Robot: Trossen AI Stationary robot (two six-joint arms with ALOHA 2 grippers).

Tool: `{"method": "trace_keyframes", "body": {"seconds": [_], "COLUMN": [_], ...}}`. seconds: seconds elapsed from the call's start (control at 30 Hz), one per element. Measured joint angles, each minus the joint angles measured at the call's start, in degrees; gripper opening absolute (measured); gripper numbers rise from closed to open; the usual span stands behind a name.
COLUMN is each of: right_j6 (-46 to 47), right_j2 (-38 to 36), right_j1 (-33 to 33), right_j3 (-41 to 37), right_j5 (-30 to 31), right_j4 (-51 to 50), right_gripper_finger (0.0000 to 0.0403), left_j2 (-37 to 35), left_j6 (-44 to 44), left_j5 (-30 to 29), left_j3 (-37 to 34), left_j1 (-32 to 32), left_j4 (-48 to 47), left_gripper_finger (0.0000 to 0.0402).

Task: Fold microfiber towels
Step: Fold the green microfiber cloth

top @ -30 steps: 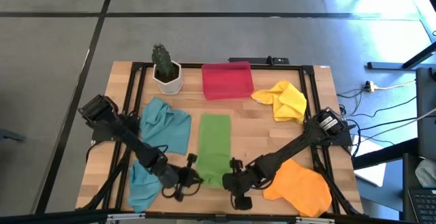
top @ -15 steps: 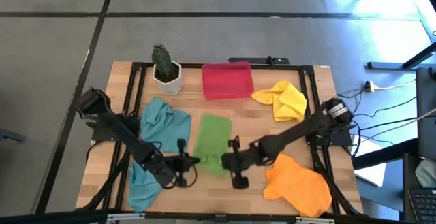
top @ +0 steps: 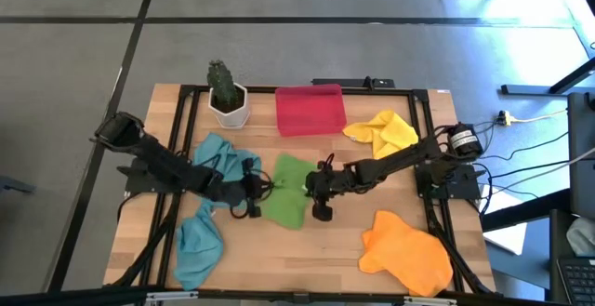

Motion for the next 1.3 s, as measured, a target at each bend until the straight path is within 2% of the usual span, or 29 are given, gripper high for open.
{"method": "trace_keyframes", "body": {"seconds": [0.2,0.43,0.67,0.83,1.0,1.3], "right_j6": [0.1,1.7,4.5,7.0,8.9,9.0], "right_j2": [0.0,0.0,-1.3,-3.3,-3.3,-3.3], "right_j1": [-2.1,-3.7,-3.1,-2.6,-3.1,-4.3], "right_j3": [0.0,0.0,0.0,0.1,0.1,0.1], "right_j5": [3.4,7.8,8.4,11.5,12.0,13.1], "right_j4": [0.1,-2.4,-4.1,-7.2,-9.7,-11.2], "right_gripper_finger": [0.0005,0.0007,0.0008,0.0009,0.0009,0.0009], "left_j2": [0.0,0.0,0.0,0.0,0.1,0.1], "left_j6": [3.3,4.2,4.6,6.4,9.1,9.1], "left_j5": [0.6,5.1,6.4,6.9,13.2,20.4], "left_j3": [0.0,0.0,0.0,0.0,0.0,0.0], "left_j1": [5.4,10.8,13.0,15.1,18.4,23.5], "left_j4": [1.7,1.7,1.7,1.8,2.4,2.3], "left_gripper_finger": [0.0000,0.0000,0.0000,0.0000,0.0000,0.0000]}}
